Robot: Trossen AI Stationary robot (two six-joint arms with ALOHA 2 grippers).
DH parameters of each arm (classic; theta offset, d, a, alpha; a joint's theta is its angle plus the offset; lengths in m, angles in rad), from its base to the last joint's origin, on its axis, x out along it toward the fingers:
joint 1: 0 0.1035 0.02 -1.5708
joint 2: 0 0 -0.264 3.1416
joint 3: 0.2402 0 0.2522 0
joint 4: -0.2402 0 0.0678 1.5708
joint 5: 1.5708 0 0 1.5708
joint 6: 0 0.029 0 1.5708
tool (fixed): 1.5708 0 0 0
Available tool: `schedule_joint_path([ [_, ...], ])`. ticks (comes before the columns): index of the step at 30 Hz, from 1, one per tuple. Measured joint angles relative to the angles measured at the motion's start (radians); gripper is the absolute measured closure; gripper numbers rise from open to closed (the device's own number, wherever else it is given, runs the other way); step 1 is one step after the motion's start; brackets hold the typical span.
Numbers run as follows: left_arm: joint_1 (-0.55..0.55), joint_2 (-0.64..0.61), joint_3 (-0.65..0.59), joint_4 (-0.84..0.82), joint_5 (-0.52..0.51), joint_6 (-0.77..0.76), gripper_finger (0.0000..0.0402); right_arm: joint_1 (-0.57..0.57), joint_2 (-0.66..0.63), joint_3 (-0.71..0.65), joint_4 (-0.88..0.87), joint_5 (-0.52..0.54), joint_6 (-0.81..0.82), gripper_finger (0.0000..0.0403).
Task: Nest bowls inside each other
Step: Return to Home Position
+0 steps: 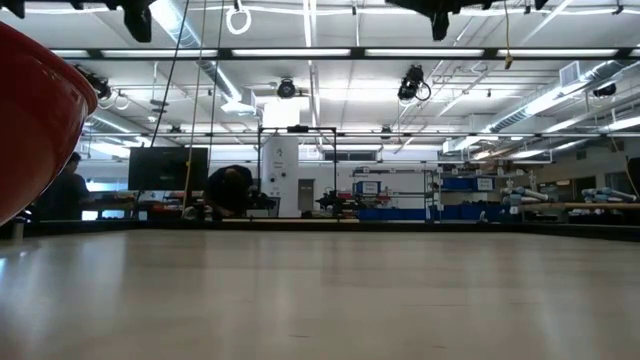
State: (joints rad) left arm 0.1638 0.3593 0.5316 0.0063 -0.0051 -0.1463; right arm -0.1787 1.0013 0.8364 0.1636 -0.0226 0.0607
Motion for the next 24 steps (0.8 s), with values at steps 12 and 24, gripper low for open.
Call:
schedule_joint_path([
  [12, -0.005, -0.185, -0.237, -0.115, -0.011, -0.121, 0.0401, -0.077, -0.229, -0.163, 0.008, -0.196, -0.050, 0.0400],
  [24, -0.027, -0.215, -0.317, 0.070, -0.023, -0.096, 0.0401, -0.099, -0.403, -0.378, 0.071, -0.228, 0.041, 0.0400],
])
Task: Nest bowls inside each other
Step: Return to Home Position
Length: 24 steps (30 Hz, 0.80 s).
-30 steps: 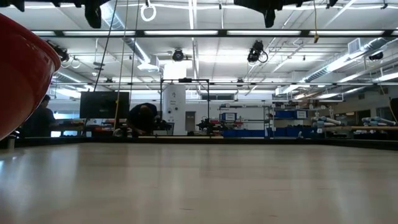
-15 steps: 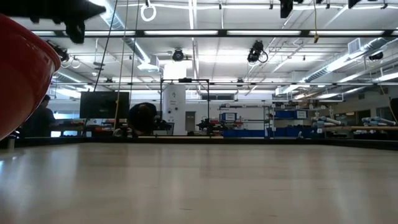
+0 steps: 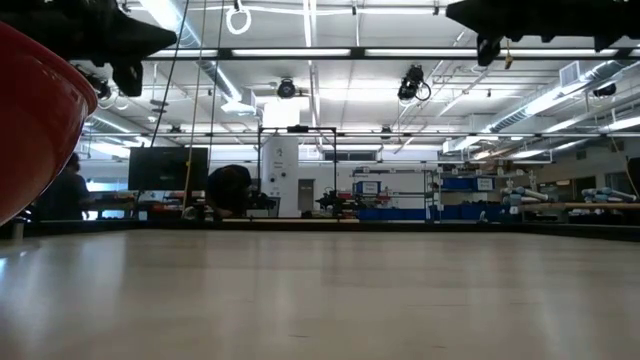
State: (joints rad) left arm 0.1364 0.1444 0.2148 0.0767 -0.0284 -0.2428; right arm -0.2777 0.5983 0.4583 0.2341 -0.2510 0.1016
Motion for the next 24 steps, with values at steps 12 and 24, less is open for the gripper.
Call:
schedule_joint_path([
  [12, 0.000, -0.135, -0.013, -0.090, -0.009, 0.040, 0.0401, -0.071, -0.117, -0.122, 0.019, -0.120, 0.108, 0.0400],
  [24, -0.001, -0.134, -0.163, 0.144, -0.031, -0.018, 0.0401, -0.151, -0.191, -0.176, 0.019, -0.244, 0.147, 0.0400],
])
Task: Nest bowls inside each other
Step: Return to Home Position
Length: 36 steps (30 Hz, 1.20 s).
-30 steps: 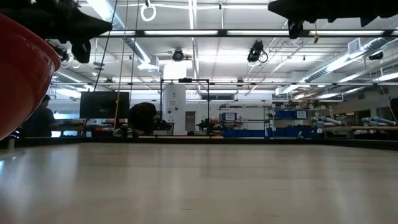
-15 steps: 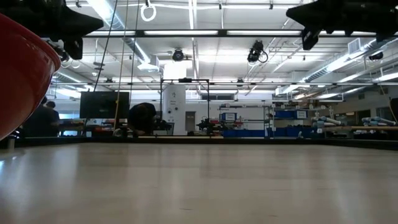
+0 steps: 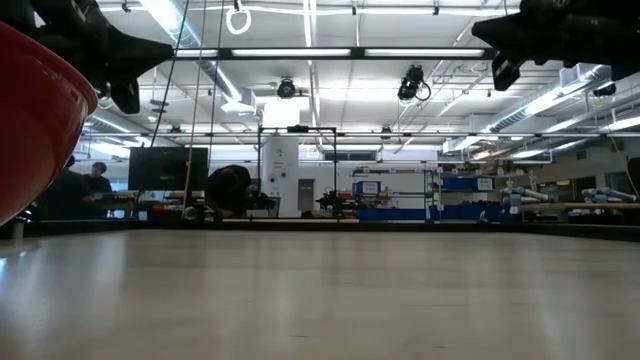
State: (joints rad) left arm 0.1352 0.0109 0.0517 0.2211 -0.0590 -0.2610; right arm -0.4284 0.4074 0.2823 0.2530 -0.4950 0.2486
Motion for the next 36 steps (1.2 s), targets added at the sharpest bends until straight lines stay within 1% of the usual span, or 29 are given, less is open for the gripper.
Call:
schedule_joint_path([
  [3, 0.000, 0.000, 0.000, -0.007, 0.000, 0.019, 0.0401, -0.013, -0.034, -0.017, 0.001, -0.026, 0.019, 0.0400],
  [6, 0.000, 0.000, -0.015, -0.004, 0.000, 0.023, 0.0401, -0.016, -0.067, -0.046, 0.001, -0.027, 0.025, 0.0400],
  [9, 0.000, 0.001, -0.043, 0.008, 0.000, 0.001, 0.0401, -0.015, -0.093, -0.076, -0.002, -0.028, 0.065, 0.0400],
  [16, 0.000, 0.002, -0.043, 0.021, -0.001, 0.000, 0.0401, -0.010, -0.137, -0.130, 0.002, -0.030, 0.068, 0.0400],
  [21, -0.037, 0.002, -0.043, -0.009, -0.002, 0.003, 0.0401, -0.004, -0.147, -0.178, 0.008, -0.030, 0.065, 0.0400],
  [23, -0.056, 0.003, -0.043, -0.026, -0.019, 0.010, 0.0401, -0.002, -0.147, -0.193, 0.023, -0.030, 0.064, 0.0400],
  [27, -0.082, 0.002, -0.043, -0.023, -0.086, 0.051, 0.0401, -0.002, -0.147, -0.224, 0.046, -0.030, 0.062, 0.0400],
  [36, -0.082, 0.002, -0.043, -0.010, -0.101, 0.105, 0.0401, -0.046, -0.147, -0.248, 0.061, -0.031, 0.025, 0.0400],
])
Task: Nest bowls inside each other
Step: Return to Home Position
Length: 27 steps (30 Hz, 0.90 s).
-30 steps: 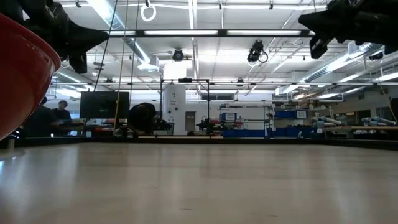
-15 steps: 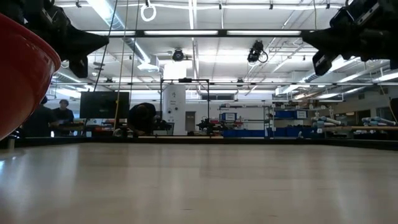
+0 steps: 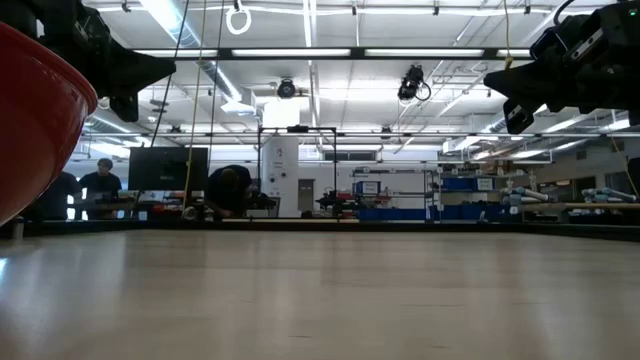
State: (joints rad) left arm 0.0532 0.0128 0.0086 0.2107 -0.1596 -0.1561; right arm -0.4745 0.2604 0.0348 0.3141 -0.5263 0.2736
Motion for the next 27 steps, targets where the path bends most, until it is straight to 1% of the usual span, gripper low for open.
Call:
schedule_joint_path([
  [2, 0.000, 0.000, 0.000, 0.011, 0.000, 0.003, 0.0401, -0.020, 0.000, 0.000, 0.000, -0.019, -0.012, 0.0400],
  [8, 0.000, 0.000, 0.000, 0.011, 0.000, 0.010, 0.0401, -0.101, -0.001, 0.000, 0.000, -0.130, -0.018, 0.0400],
  [18, 0.000, 0.000, -0.001, 0.011, 0.001, 0.014, 0.0401, -0.233, -0.041, 0.000, 0.001, -0.238, -0.012, 0.0400],
  [23, 0.000, 0.000, -0.001, 0.010, 0.004, 0.015, 0.0401, -0.271, -0.063, -0.004, 0.000, -0.276, -0.004, 0.0400],
  [27, 0.001, 0.000, -0.001, 0.010, 0.004, 0.029, 0.0401, -0.266, -0.077, -0.028, -0.023, -0.285, 0.045, 0.0400],
])
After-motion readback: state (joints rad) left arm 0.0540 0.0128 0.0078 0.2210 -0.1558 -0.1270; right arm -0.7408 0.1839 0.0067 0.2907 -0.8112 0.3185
